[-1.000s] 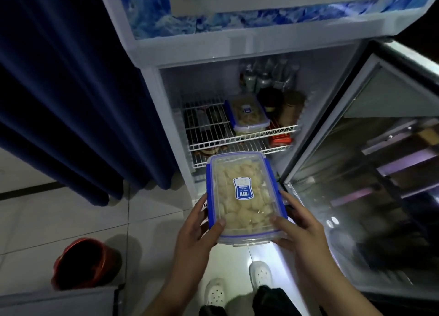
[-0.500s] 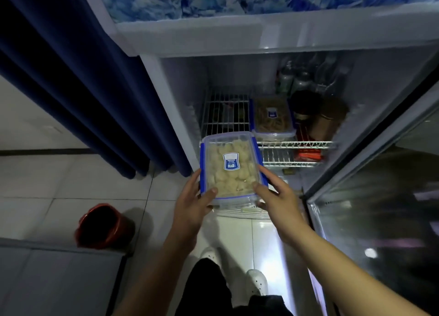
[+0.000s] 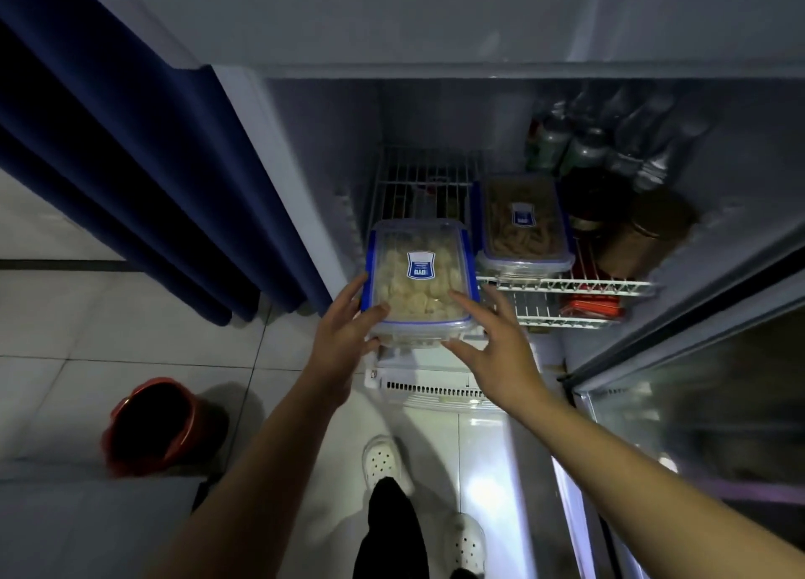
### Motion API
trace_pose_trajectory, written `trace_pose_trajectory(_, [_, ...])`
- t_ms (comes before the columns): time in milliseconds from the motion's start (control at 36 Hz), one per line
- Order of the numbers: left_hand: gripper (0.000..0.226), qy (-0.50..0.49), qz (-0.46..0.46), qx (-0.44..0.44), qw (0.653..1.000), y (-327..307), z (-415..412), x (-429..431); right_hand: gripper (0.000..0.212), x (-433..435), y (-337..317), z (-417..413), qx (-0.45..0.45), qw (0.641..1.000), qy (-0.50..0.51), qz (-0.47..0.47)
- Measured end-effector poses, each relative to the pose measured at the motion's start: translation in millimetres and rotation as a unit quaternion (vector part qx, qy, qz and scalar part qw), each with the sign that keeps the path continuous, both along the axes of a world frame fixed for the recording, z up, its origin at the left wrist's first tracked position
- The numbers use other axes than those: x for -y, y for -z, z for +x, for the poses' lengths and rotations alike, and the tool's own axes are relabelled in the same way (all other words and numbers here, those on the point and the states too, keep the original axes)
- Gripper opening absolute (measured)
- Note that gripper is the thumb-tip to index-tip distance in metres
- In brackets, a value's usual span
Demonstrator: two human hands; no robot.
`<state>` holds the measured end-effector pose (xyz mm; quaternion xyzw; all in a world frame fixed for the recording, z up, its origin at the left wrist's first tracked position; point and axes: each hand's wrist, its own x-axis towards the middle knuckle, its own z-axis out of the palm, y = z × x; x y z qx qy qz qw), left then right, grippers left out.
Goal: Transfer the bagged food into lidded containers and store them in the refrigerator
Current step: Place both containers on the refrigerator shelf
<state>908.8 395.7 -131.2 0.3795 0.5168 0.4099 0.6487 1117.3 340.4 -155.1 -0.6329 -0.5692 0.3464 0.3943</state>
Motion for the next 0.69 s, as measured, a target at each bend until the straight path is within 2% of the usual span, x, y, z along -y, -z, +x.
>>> trace_pose_trajectory(111, [0.047,0.041,0.03,-0.032,0.998,0,1,-10,0.057,-16,2,7,0.139,0.987,-0.026,0.075])
trace_pose_trajectory(194, [0.055,0.127,0.127,-0.156,0.971,-4,5,-10,0.055,-28,2,10,0.196,0.977,-0.019,0.079])
trace_pose_trajectory(222, [0.06,0.163,0.172,-0.232,0.943,-3,8,-10,0.054,-32,3,11,0.197,0.977,-0.016,0.081])
trace_pose_trajectory(250, [0.065,0.196,0.217,-0.34,0.894,-2,10,-10,0.053,-36,3,11,0.201,0.976,-0.014,0.083])
trace_pose_trajectory(306, [0.066,0.198,0.307,-0.554,0.748,-4,17,-10,0.051,-44,4,14,0.227,0.97,-0.011,0.082])
trace_pose_trajectory(333, [0.062,0.186,0.343,-0.601,0.698,-5,20,-12,0.051,-47,4,15,0.24,0.968,-0.009,0.076])
trace_pose_trajectory(361, [0.057,0.178,0.374,-0.613,0.673,-6,23,-16,0.051,-50,4,17,0.247,0.967,-0.008,0.068])
trace_pose_trajectory(417, [0.05,0.186,0.403,-0.608,0.658,-4,30,-26,0.051,-54,2,19,0.254,0.966,-0.004,0.047])
trace_pose_trajectory(528, [0.05,0.209,0.388,-0.624,0.645,-3,43,-45,0.057,-66,0,27,0.284,0.958,-0.006,0.026])
trace_pose_trajectory(611, [0.058,0.225,0.376,-0.63,0.642,-3,49,-53,0.072,-73,1,36,0.319,0.947,-0.028,-0.011])
trace_pose_trajectory(694, [0.064,0.231,0.381,-0.627,0.639,-2,50,-62,0.085,-77,6,48,0.366,0.927,0.006,-0.081])
